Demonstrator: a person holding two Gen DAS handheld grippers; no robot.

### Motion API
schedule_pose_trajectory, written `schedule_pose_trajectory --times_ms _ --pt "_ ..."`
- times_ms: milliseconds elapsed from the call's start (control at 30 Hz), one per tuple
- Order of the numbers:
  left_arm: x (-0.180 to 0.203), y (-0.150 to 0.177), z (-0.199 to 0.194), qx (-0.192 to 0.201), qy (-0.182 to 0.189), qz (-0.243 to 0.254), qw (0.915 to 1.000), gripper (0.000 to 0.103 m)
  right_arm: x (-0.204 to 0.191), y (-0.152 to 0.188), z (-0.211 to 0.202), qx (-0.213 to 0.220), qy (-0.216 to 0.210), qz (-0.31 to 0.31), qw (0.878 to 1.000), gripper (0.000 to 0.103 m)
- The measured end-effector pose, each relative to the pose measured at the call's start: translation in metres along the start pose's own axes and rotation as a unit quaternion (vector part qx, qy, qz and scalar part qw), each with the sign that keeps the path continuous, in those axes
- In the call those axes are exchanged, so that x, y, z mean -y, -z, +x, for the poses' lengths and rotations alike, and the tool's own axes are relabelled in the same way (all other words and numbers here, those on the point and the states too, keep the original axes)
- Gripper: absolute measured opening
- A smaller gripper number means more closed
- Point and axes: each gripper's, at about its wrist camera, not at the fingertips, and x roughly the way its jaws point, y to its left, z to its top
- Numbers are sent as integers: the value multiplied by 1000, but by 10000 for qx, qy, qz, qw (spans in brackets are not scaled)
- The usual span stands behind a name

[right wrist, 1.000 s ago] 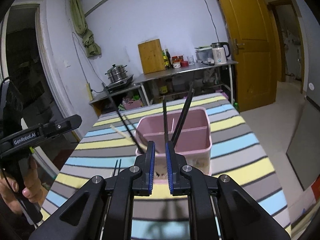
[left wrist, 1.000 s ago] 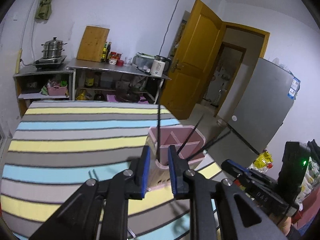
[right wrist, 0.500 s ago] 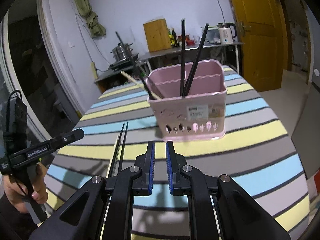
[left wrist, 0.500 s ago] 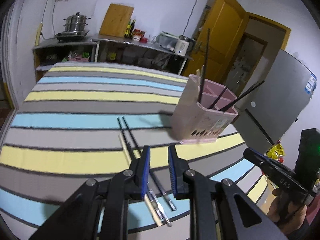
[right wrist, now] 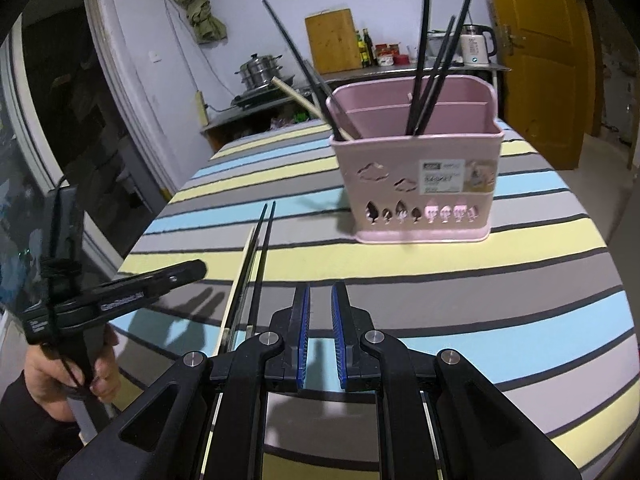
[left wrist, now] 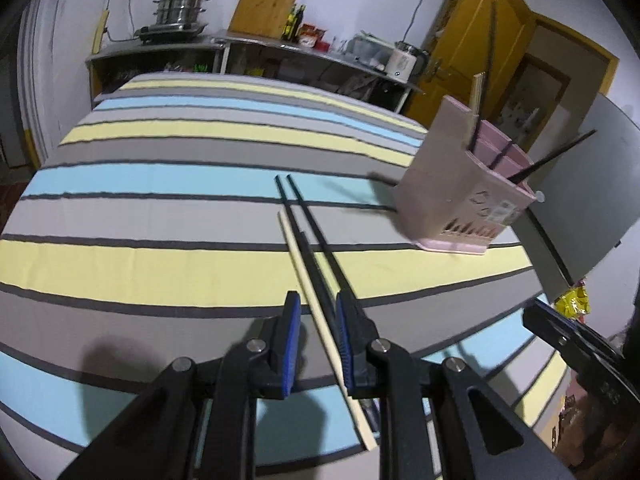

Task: Organize utensils
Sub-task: 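Move both tools back down to the utensils on the table, then grasp the wooden chopstick with the left tool while the right tool grasps a black chopstick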

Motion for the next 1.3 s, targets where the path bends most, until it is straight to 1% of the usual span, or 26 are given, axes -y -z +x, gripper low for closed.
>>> schedule_pose_trajectory --times_ms 300,333,600,667,733,833,1033,1167,1300 --pt "-8 -7 39 -208 -270 -138 9993 19 -1 0 16 -162 -66 -30 9998 11" --pt "-7 -7 40 -150 -274 -127 9994 19 -1 0 18 -178 -72 -34 9998 11" --pt "3 -8 45 -26 -592 297 9978 20 -3 -2 26 -262 -101 -41 9996 11" --pt "2 -8 44 -39 -598 280 9978 19 -4 -3 26 -274 -115 -53 9995 11" --pt "-1 -8 42 -78 -609 258 9978 15 -5 -5 25 -283 -113 -74 9995 11" --pt "-11 -5 35 -131 -608 167 9979 12 -9 -7 23 -307 -128 -112 9994 11" --pt "-40 5 15 -154 -726 -5 9972 11 -27 -7 29 -411 -197 -251 9986 11" --pt "-61 9 2 -170 -747 -125 9970 11 -42 -9 49 -635 -263 -364 9970 11" --pt "-80 6 -4 -205 -731 -261 9968 11 -55 -13 76 -872 -328 -448 9946 11"
